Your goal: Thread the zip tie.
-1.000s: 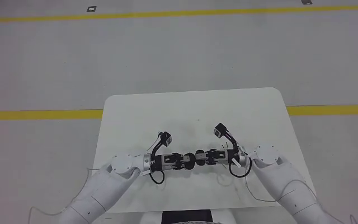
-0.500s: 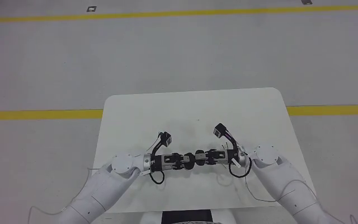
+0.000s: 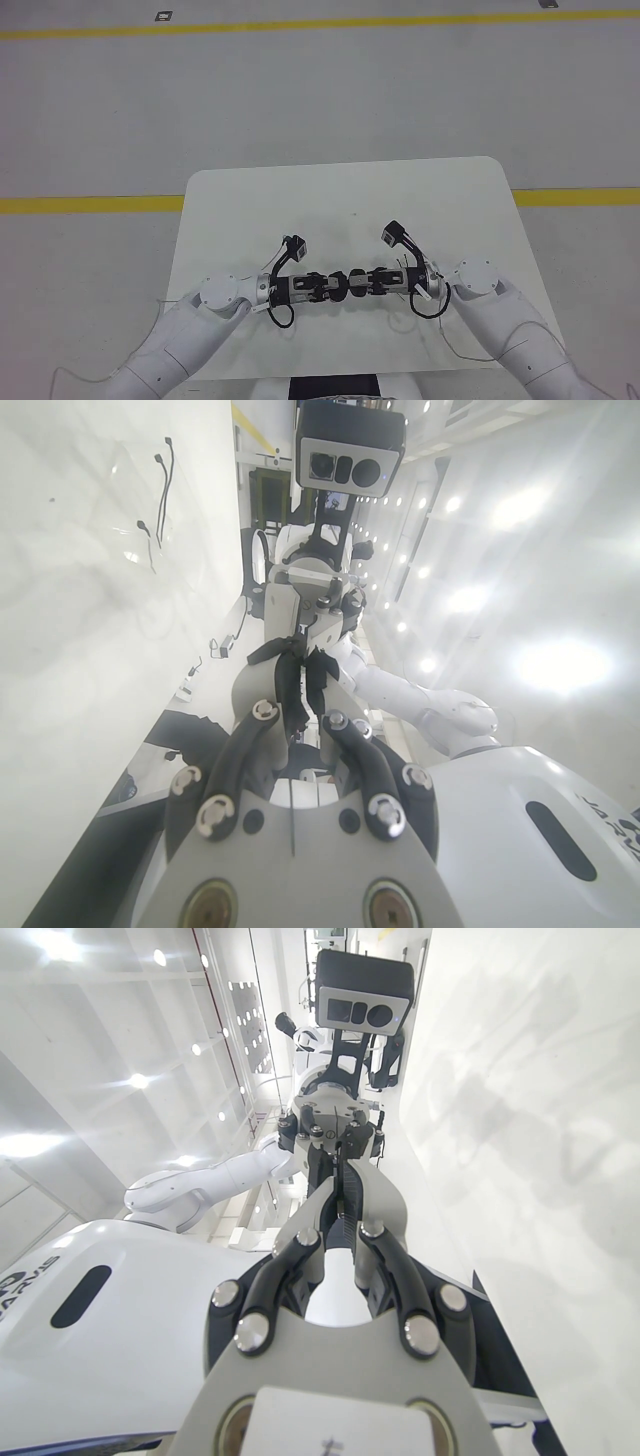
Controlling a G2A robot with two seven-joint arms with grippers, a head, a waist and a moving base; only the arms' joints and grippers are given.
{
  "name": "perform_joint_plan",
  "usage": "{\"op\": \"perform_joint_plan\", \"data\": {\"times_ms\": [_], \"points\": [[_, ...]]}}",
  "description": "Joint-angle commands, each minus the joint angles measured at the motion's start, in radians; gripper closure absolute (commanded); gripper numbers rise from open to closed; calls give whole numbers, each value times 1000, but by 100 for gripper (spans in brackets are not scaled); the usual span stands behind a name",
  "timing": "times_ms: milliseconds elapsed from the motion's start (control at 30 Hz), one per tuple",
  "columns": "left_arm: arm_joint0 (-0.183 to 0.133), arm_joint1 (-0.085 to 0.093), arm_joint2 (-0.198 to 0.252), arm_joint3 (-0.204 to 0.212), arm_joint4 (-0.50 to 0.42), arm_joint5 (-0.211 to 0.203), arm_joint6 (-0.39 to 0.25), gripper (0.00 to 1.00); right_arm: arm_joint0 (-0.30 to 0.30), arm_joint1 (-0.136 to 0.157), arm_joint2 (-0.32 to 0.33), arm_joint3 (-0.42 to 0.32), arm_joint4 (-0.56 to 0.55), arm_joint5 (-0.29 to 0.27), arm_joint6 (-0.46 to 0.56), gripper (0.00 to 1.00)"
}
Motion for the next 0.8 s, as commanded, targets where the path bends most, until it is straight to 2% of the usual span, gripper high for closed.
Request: {"op": "perform_joint_plan", "data": {"times_ms": [0, 767], "points": [[1, 0, 0, 0, -3, -2, 4, 90, 0, 1, 0, -1, 0, -1, 0, 100], [1, 4, 3, 3, -14, 0, 18, 93, -5, 8, 1, -9, 5, -14, 5, 100]]}}
